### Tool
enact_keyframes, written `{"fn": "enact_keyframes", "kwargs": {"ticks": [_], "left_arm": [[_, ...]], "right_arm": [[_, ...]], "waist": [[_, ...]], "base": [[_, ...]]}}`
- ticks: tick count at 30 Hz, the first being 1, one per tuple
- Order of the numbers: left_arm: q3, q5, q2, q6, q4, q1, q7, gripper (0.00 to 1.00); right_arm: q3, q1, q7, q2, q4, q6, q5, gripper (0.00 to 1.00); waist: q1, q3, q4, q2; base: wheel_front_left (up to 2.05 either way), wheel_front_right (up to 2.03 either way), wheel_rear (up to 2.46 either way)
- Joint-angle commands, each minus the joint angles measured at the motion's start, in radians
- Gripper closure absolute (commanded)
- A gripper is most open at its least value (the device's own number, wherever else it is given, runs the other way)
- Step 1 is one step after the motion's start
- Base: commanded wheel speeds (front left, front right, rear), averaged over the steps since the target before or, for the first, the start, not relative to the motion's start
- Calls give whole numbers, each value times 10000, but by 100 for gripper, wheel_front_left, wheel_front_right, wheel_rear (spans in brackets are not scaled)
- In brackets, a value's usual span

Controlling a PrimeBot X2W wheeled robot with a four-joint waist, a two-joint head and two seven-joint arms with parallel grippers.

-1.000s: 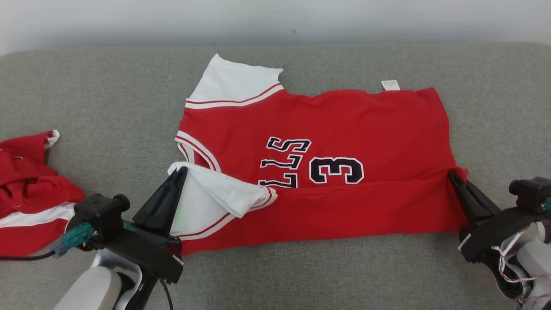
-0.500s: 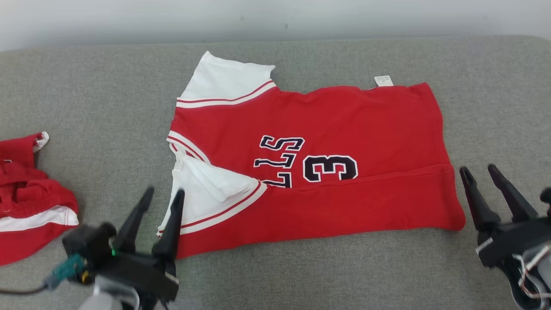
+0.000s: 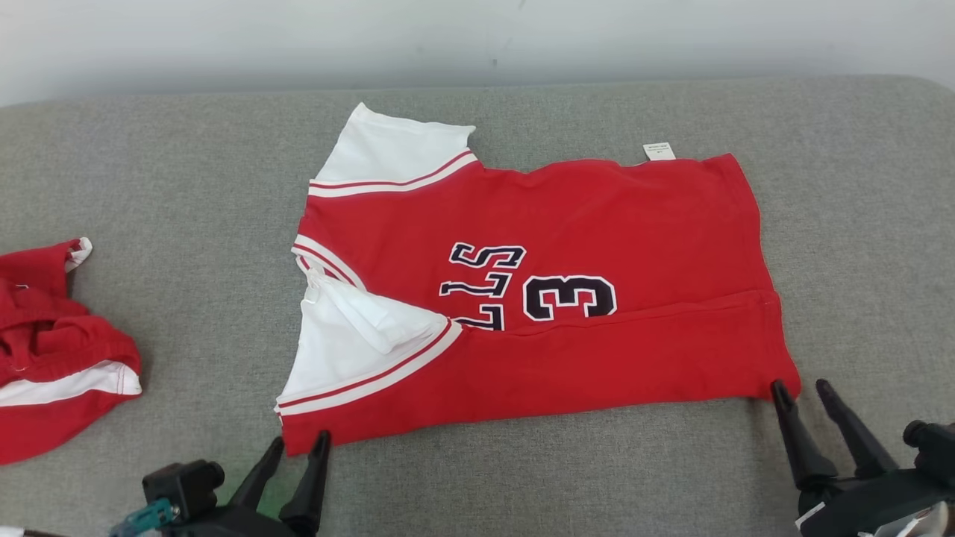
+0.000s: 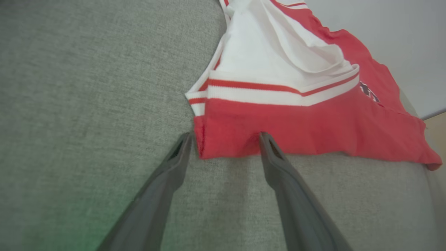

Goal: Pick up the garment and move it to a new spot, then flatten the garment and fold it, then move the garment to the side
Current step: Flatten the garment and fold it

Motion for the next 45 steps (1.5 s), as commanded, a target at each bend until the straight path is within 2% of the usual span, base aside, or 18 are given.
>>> {"fn": "enact_keyframes", "kwargs": {"ticks": [1, 2, 3, 4, 14, 15, 16, 19, 27, 37, 45], "left_arm": [[-53, 14, 15, 50, 190, -175, 88, 13], [-77, 111, 52, 100, 359, -237, 112, 54], [-112, 131, 34, 93, 463, -307, 113, 90], [-131, 69, -31, 27, 548, -350, 139, 100], [-334, 30, -213, -320, 1050, -539, 9, 100], [-363, 32, -224, -341, 1088, -543, 22, 100], [-385, 40, -230, -388, 1111, -550, 11, 100], [-386, 19, -204, -439, 1095, -511, -37, 100], [-323, -159, 58, -454, 586, 199, -168, 100], [-335, -179, 633, 147, -1426, 1833, 48, 100], [-399, -552, 778, 636, -2645, 3081, 349, 100]], "right_arm": [[59, -107, -10, 107, 145, -19, 167, 0], [187, -233, -10, 170, 318, -19, 260, 0], [322, -362, -10, 208, 496, -19, 335, 0], [442, -507, -10, 253, 717, -19, 404, 0], [1111, -1507, -9, 617, 2366, -19, 815, 0], [1160, -1543, -9, 652, 2413, -19, 813, 65], [1219, -1547, -10, 661, 2394, -19, 828, 100], [1302, -1439, -10, 578, 2319, -19, 896, 100], [1037, -565, -11, -172, 1402, -19, 1066, 100], [753, 1056, -12, -1020, 108, -21, 1556, 100], [695, 2569, -12, -1627, -650, -21, 1800, 100]], "waist": [[1, 14, -25, -1], [1, 23, -63, -1], [1, 28, -82, -1], [1, 26, -91, -1], [1, -44, 30, -1], [1, -67, 49, -1], [1, -102, 78, -1], [1, -171, 107, -1], [1, -551, -17, -1], [1, -917, -67, -1], [1, -1013, 71, -1]], "base": [[0, 0, 0], [0, 0, 0], [0, 0, 0], [0, 0, 0], [0, 0, 0], [0, 0, 0], [0, 0, 0], [0, 0, 0], [0, 0, 0], [0, 0, 0], [0, 0, 0]]}}
